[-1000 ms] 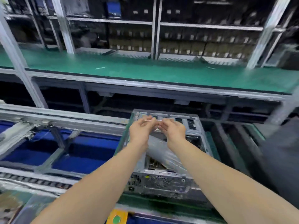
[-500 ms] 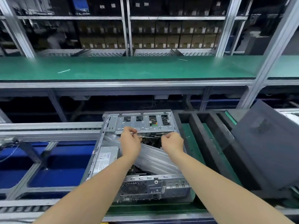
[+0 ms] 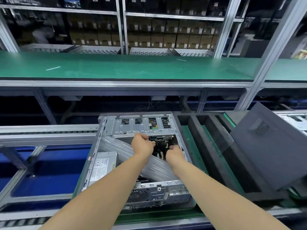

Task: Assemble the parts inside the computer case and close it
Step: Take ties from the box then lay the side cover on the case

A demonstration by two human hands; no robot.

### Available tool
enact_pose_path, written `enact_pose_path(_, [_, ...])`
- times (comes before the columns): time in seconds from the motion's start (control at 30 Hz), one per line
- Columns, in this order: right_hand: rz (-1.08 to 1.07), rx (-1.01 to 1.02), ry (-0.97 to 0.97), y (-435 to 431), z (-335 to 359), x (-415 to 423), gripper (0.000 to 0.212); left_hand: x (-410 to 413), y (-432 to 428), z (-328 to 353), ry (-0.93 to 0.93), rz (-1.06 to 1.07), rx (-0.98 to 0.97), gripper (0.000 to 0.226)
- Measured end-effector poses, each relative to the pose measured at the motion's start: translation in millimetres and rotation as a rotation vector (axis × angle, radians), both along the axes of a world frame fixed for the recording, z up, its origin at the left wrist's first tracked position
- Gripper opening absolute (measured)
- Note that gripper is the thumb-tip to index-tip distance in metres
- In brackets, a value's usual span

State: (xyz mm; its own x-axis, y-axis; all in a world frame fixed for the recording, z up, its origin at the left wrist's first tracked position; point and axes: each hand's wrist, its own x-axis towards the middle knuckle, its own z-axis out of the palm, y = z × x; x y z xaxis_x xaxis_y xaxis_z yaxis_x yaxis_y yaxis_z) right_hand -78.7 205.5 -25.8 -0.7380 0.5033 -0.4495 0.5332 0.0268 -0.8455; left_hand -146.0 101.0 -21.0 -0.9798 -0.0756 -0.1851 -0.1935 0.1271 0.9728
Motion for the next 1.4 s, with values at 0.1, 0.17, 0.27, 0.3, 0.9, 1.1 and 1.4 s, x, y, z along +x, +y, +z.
enact_pose_path(0.1, [-0.128, -0.138, -0.012, -1, -2, -12, 0.019, -7, 1, -3, -0.081, -0.004, 0.069, 0.03])
enact_pose_path(0.17, [-0.226, -0.26, -0.013, -1, -3, -18, 0.017, -9, 1, -5, -0.096, -0.024, 0.081, 0.031])
enact_pose_path(0.27, [-0.231, -0.288, -0.041, 2, 0, -24, 0.017, -7, 1, -9, -0.063, -0.043, 0.068, 0.028])
enact_pose_path(0.3, [-0.217, -0.293, -0.051, 2, 1, -26, 0.019, -5, 0, -11, -0.033, -0.05, 0.045, 0.027])
enact_pose_path(0.9, [0.09, -0.086, 0.022, 3, -9, -21, 0.028, 7, 8, -12, 0.171, -0.273, -0.22, 0.024])
enact_pose_path(1.1, [0.145, 0.23, 0.012, 0, -11, -17, 0.023, 11, 12, -11, 0.263, -0.155, -0.219, 0.025])
enact_pose_path(1.4, [0.039, 0.4, -0.008, -7, -4, -8, 0.015, 12, 12, -11, 0.264, -0.103, -0.133, 0.027])
